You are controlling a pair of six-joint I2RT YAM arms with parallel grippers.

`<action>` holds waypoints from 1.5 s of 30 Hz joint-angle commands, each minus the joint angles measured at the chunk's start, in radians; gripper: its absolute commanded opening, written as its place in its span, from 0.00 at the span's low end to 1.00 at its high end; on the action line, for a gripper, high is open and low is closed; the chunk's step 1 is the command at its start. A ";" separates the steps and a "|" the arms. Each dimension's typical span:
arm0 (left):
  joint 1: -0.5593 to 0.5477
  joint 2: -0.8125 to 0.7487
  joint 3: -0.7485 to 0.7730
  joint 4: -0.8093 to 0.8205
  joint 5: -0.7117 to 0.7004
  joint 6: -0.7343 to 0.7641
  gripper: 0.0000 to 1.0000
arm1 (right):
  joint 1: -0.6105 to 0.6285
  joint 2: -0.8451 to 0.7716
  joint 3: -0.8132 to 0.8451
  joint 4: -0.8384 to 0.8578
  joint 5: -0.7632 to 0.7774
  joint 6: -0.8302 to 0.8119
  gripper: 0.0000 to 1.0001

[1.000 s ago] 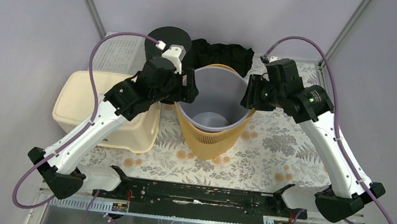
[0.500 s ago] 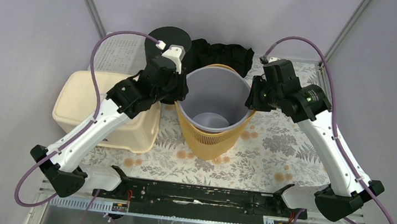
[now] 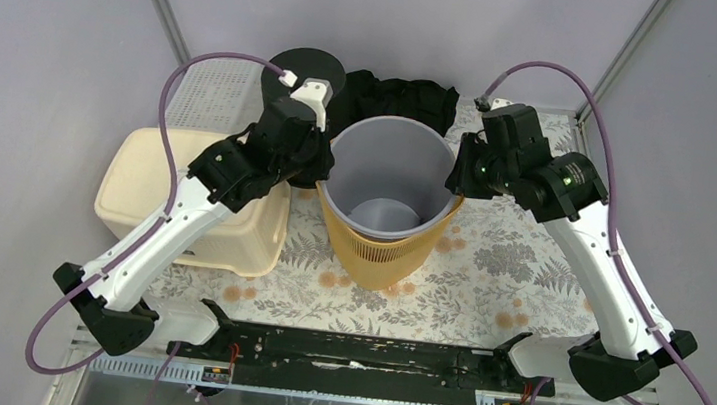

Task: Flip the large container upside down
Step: Pick up the container from the container.

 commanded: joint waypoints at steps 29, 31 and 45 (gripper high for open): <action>-0.022 -0.031 0.373 0.177 0.310 -0.012 0.17 | 0.024 -0.081 0.283 0.303 -0.168 -0.026 0.00; -0.022 -0.034 0.393 0.178 0.315 -0.015 0.17 | 0.024 -0.086 0.295 0.316 -0.179 -0.027 0.00; -0.023 -0.015 0.519 0.183 0.365 0.008 0.17 | 0.024 -0.123 0.349 0.414 -0.206 -0.044 0.00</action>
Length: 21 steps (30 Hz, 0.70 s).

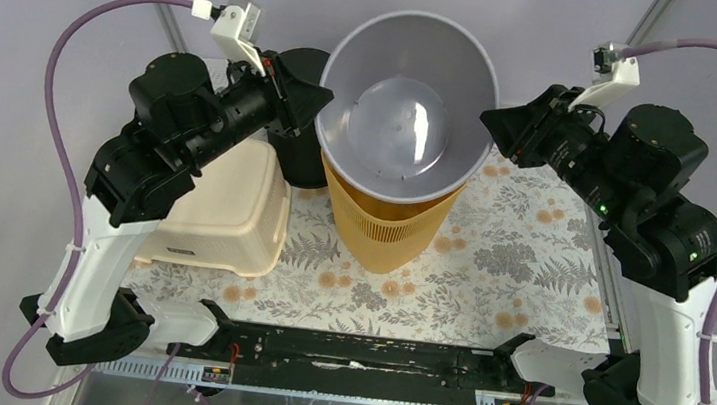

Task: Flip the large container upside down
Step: Pick up the container from the container.

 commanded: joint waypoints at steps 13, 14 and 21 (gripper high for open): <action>-0.026 0.077 0.088 0.243 0.249 0.023 0.16 | 0.024 -0.010 0.079 0.203 -0.086 -0.057 0.00; -0.026 0.087 0.091 0.253 0.255 0.023 0.16 | 0.024 -0.011 0.083 0.197 -0.071 -0.063 0.00; -0.027 0.149 0.129 0.308 0.305 0.013 0.16 | 0.024 -0.011 0.112 0.179 -0.004 -0.095 0.00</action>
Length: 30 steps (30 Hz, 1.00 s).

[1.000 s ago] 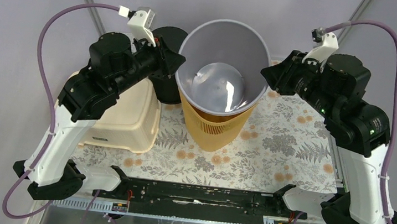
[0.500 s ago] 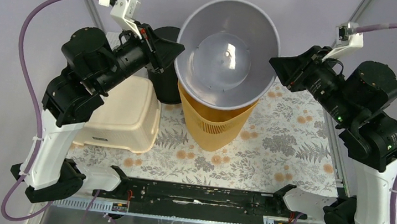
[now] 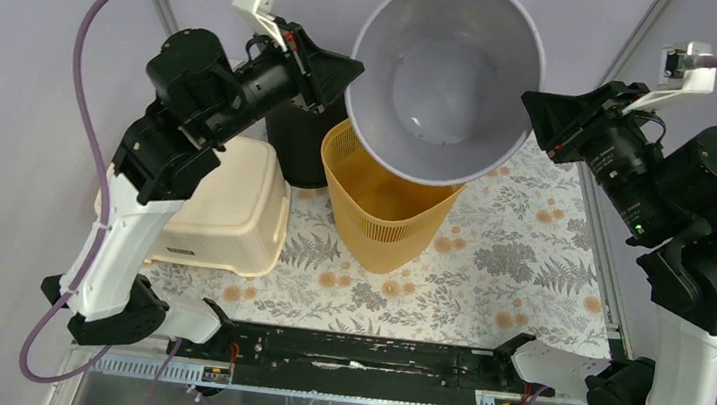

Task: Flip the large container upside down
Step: Pick up the container from the container.

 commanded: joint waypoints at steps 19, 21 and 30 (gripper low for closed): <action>-0.029 0.252 0.064 0.301 0.372 -0.132 0.15 | 0.024 -0.014 0.018 0.038 0.100 -0.095 0.00; -0.031 0.272 0.065 0.307 0.385 -0.142 0.15 | 0.024 -0.017 0.009 0.015 0.143 -0.096 0.00; -0.079 0.341 0.036 0.312 0.402 -0.143 0.14 | 0.024 -0.027 -0.106 -0.098 0.387 -0.062 0.00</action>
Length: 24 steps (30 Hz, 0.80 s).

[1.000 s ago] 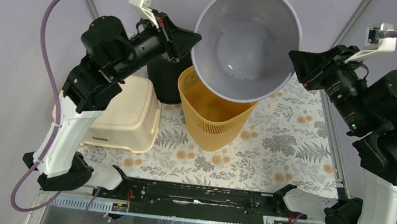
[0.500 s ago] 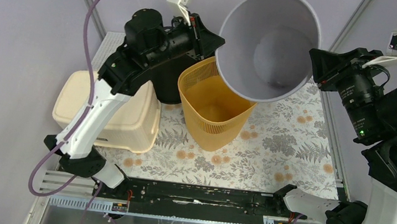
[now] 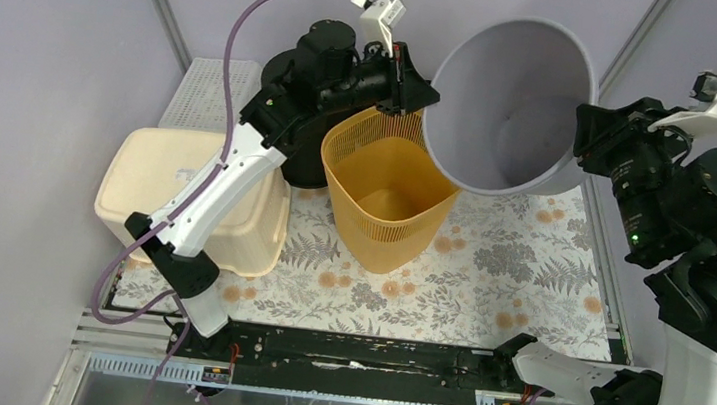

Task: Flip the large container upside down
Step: Pick up the container from the container, then place the container at the center of the board.

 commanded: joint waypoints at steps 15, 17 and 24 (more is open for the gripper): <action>-0.185 0.167 0.108 0.195 0.170 -0.028 0.14 | 0.024 -0.057 -0.249 -0.215 0.200 0.106 0.00; -0.198 0.193 0.136 0.186 0.168 -0.028 0.14 | 0.024 -0.073 -0.277 -0.227 0.205 0.116 0.00; -0.235 0.246 0.151 0.192 0.166 -0.034 0.14 | 0.024 -0.148 -0.435 -0.258 0.199 0.179 0.00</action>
